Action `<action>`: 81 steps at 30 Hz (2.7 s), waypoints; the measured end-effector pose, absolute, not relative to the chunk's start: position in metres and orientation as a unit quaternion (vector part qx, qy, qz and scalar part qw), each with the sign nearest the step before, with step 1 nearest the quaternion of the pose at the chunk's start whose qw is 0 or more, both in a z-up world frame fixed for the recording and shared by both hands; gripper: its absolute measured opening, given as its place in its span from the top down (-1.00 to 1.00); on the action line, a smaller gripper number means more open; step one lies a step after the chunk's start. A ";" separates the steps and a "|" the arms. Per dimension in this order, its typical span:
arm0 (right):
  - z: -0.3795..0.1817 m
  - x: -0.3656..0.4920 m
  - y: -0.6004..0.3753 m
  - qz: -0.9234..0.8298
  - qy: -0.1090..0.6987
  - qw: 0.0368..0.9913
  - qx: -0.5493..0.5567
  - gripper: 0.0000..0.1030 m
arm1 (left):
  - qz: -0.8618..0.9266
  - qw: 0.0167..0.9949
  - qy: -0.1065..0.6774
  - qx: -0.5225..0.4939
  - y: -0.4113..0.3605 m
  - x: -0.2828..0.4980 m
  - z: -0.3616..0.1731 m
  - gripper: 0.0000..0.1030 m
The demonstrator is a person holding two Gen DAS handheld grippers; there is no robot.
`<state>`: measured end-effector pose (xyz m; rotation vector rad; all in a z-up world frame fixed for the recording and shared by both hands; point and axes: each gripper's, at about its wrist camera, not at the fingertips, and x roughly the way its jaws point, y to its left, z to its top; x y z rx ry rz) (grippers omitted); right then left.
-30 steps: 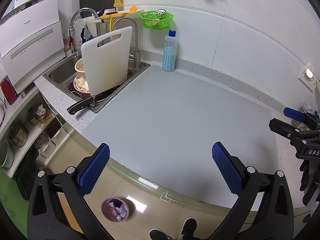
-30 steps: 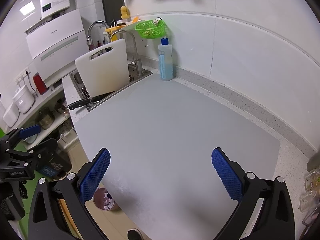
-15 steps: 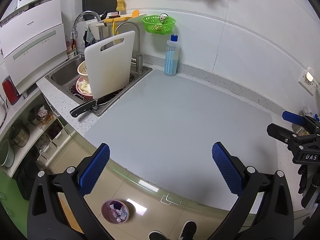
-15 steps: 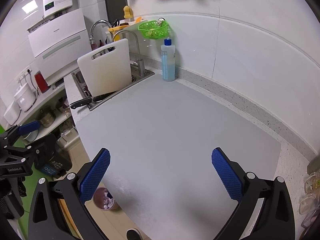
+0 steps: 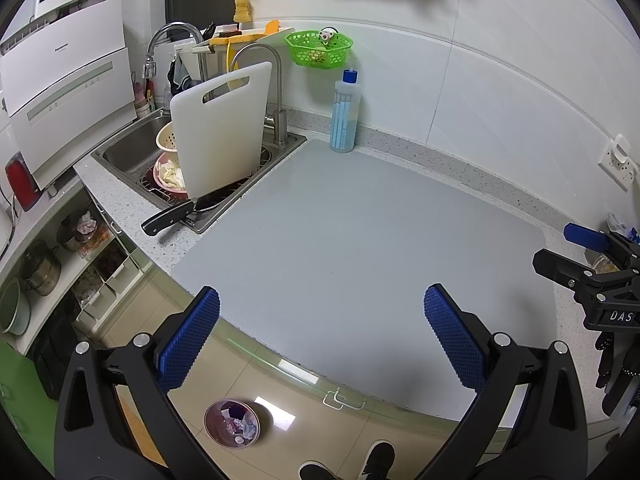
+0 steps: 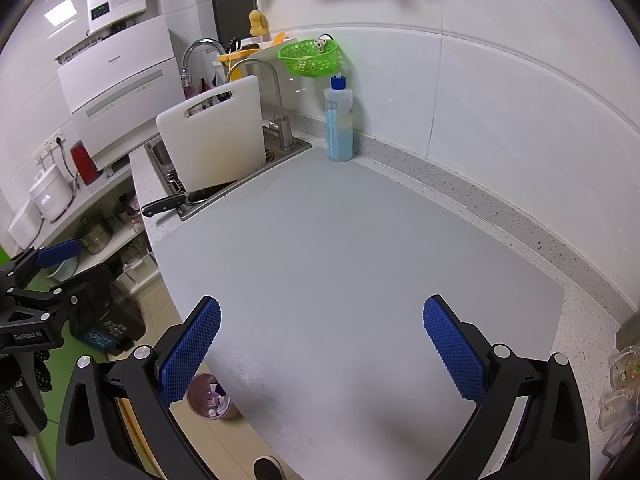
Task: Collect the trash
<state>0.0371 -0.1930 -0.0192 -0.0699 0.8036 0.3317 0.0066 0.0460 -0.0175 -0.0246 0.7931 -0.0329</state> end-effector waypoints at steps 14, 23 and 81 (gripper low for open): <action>-0.021 0.041 -0.190 0.167 0.391 0.904 -0.036 -0.89 | -0.024 0.919 0.392 -0.026 0.051 0.010 -0.018 -0.95; -0.024 0.043 -0.189 0.170 0.394 0.902 -0.038 -0.89 | -0.025 0.916 0.396 -0.067 0.064 0.014 -0.018 -0.95; -0.021 0.045 -0.184 0.182 0.385 0.904 -0.044 -0.89 | 0.021 0.917 0.397 -0.037 0.055 0.016 -0.011 -0.95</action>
